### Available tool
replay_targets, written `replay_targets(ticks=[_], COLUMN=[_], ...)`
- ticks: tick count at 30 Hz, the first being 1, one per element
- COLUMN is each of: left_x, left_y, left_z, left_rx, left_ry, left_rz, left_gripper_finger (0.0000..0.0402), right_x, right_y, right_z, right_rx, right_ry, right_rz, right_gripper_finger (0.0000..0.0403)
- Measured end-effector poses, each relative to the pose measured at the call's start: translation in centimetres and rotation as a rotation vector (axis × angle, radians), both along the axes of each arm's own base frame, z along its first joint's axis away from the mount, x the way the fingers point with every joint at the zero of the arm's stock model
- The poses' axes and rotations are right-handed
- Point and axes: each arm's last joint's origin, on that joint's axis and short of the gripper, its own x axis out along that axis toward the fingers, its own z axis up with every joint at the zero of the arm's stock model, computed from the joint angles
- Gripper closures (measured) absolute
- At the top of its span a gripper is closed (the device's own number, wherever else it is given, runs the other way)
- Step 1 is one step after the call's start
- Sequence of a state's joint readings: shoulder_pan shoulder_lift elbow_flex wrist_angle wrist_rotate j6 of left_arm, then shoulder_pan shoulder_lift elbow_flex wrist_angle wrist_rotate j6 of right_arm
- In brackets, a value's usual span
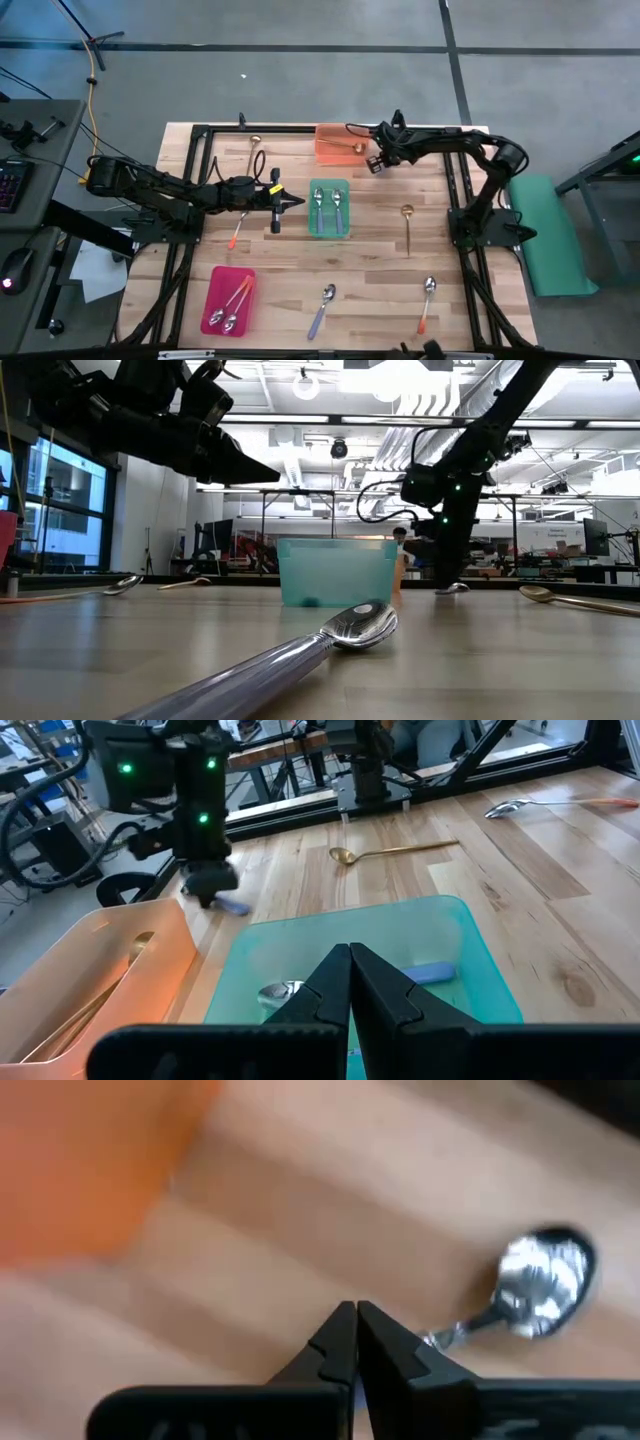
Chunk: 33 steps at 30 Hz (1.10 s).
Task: Sort silverware by color (type)
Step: Put the purple spoon into the green bin
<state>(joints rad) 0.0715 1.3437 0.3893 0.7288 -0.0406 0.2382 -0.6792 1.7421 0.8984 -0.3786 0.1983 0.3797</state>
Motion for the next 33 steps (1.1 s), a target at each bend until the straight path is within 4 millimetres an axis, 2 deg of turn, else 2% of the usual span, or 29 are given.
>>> replay_targets(ticks=[3, 9, 13, 16, 25, 33], left_x=[0.0, 0.0, 0.0, 0.0, 0.0, 0.0], left_y=[0.0, 0.0, 0.0, 0.0, 0.0, 0.0], left_z=[0.0, 0.0, 0.0, 0.0, 0.0, -0.1], left_rx=[0.0, 0.0, 0.0, 0.0, 0.0, 0.0], left_ry=[0.0, 0.0, 0.0, 0.0, 0.0, 0.006], left_rz=[0.0, 0.0, 0.0, 0.0, 0.0, 0.0], left_gripper_finger=[0.0401, 0.0401, 0.0401, 0.0402, 0.0402, 0.0401], right_x=[-0.5, -1.3, -1.9, -2.3, -2.4, -2.4], right_y=[0.9, 2.5, 3.3, 3.3, 1.5, -0.5], right_z=[0.6, 3.1, 4.8, 5.4, 3.9, 0.8], right_rx=[0.046, 0.064, 0.016, -0.032, -0.07, -0.006], right_ry=[0.029, 0.049, 0.042, 0.039, 0.02, 0.035], right_rz=[0.04, 0.065, -0.01, -0.109, -0.299, -0.343], right_gripper_finger=[0.0402, 0.0402, 0.0399, 0.0382, 0.0289, 0.0285])
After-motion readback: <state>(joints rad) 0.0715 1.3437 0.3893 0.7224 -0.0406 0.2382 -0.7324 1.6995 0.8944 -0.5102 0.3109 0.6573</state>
